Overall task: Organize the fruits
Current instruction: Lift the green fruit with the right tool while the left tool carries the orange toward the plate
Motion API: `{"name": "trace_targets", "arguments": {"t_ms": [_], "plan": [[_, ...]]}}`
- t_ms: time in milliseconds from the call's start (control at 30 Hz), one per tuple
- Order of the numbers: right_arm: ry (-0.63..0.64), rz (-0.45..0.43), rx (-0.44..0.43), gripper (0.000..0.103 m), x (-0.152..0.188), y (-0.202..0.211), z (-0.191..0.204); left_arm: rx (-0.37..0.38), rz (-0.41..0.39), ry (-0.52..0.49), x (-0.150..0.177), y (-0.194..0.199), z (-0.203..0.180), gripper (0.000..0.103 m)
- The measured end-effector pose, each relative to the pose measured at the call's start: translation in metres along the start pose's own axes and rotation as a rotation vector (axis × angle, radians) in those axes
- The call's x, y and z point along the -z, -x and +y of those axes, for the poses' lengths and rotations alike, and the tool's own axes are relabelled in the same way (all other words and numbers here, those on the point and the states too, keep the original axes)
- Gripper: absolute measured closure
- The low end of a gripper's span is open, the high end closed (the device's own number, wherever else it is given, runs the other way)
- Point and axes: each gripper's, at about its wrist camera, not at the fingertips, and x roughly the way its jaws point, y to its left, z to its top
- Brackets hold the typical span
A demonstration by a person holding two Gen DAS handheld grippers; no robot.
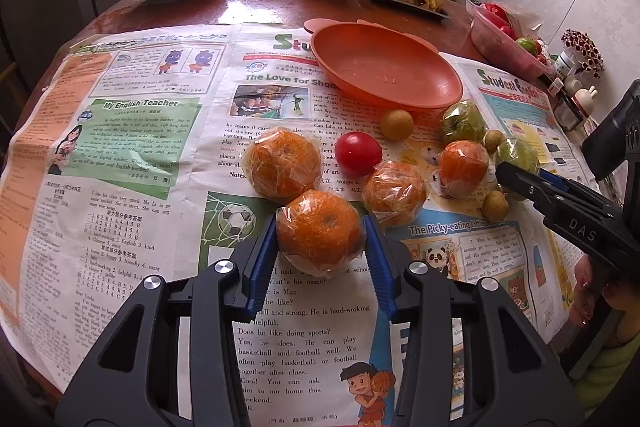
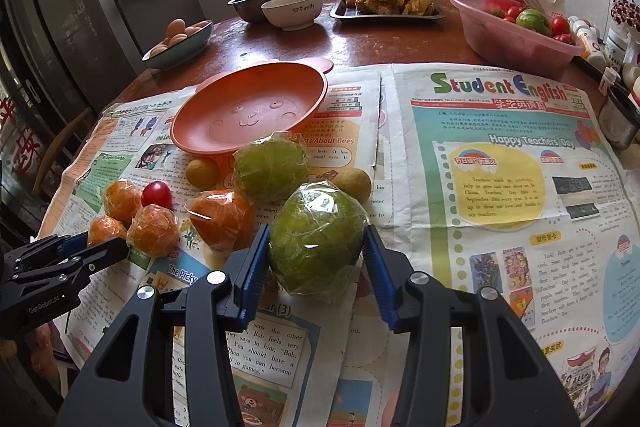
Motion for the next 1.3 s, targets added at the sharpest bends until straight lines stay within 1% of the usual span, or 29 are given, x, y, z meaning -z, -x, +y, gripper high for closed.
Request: {"name": "trace_targets", "arguments": {"t_ms": [300, 600, 767, 1033, 1300], "plan": [[0.002, -0.022, -0.006, 0.058, -0.004, 0.012, -0.002, 0.018, -0.028, -0.002, -0.005, 0.021, -0.005, 0.069], [0.01, -0.046, -0.018, 0.058, -0.012, 0.022, -0.002, 0.02, -0.059, -0.014, -0.027, 0.036, -0.011, 0.069], [0.016, -0.051, -0.026, 0.058, -0.019, 0.024, 0.0, 0.033, -0.049, -0.013, -0.037, 0.033, -0.014, 0.069], [0.027, -0.071, -0.028, 0.058, -0.033, 0.029, 0.002, 0.043, -0.066, -0.026, -0.06, 0.035, -0.018, 0.069], [0.066, -0.083, -0.04, 0.058, -0.051, 0.025, 0.01, 0.036, -0.053, -0.041, -0.087, 0.02, -0.019, 0.069]]}}
